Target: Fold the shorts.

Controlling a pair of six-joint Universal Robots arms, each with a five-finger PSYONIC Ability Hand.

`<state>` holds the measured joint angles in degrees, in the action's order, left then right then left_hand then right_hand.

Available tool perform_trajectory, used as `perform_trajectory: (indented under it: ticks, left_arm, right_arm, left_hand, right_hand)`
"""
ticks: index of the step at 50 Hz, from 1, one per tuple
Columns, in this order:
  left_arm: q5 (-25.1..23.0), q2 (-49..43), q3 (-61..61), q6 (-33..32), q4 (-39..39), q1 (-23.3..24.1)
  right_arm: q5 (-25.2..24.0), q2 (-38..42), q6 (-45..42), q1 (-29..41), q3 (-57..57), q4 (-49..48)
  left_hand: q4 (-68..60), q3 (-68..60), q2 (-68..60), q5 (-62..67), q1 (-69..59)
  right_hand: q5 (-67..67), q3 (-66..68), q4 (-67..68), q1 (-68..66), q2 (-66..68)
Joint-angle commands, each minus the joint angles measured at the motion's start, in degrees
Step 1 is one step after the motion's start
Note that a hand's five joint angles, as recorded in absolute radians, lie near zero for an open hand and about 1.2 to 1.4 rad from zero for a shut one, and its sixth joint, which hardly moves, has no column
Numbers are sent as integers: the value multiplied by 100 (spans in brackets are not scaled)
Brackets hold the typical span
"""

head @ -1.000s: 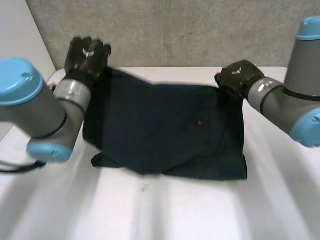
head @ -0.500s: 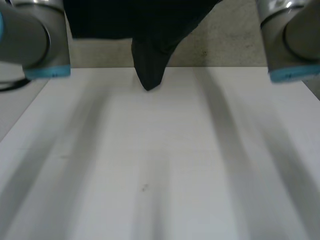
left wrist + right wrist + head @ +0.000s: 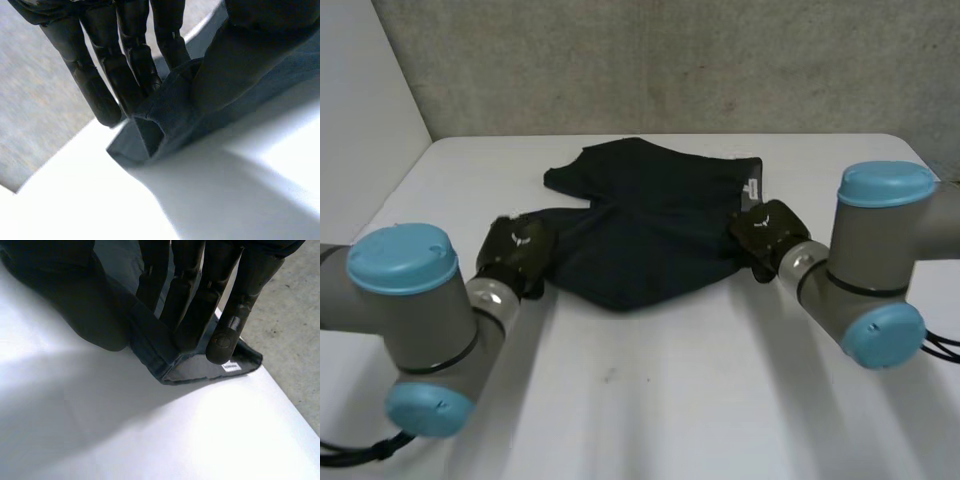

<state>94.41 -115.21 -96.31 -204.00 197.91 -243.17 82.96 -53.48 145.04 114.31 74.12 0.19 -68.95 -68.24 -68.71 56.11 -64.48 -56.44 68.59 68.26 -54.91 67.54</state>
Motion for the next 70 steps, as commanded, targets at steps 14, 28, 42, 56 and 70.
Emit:
perform_trajectory:
  ticks: [14,28,42,56,70]
  left_arm:
    - [-19,2309,-1891,-87,-2194,111]
    - [-476,3497,-1602,-570,-3339,411]
    - [-55,12,556,-1307,16,471]
    - [-457,-3023,4153,-1889,1355,516]
    - [-766,-4352,5246,-1643,2401,551]
  right_arm:
    - [-157,-2175,-1038,-111,2694,1342]
    - [-641,-3582,-2068,-357,3284,3286]
    - [411,-2415,-1382,-683,2266,1250]
    - [1231,-323,-1654,-621,429,-879]
    - [1249,953,-1953,-630,-399,-2093]
  left_hand:
    - [-1105,-1176,-1129,1389,-1552]
    - [-1105,-1176,-1129,1389,-1552]
    - [-1105,-1176,-1129,1389,-1552]
    - [-1105,-1176,-1129,1389,-1552]
    - [3599,3529,3576,-3315,3153]
  right_hand:
    - [-1356,1141,1174,-2509,1246]
    - [-1356,1141,1174,-2509,1246]
    - [-1356,1141,1174,-2509,1246]
    - [-1356,1141,1174,-2509,1246]
    - [5644,-5859,-5826,4491,-5754]
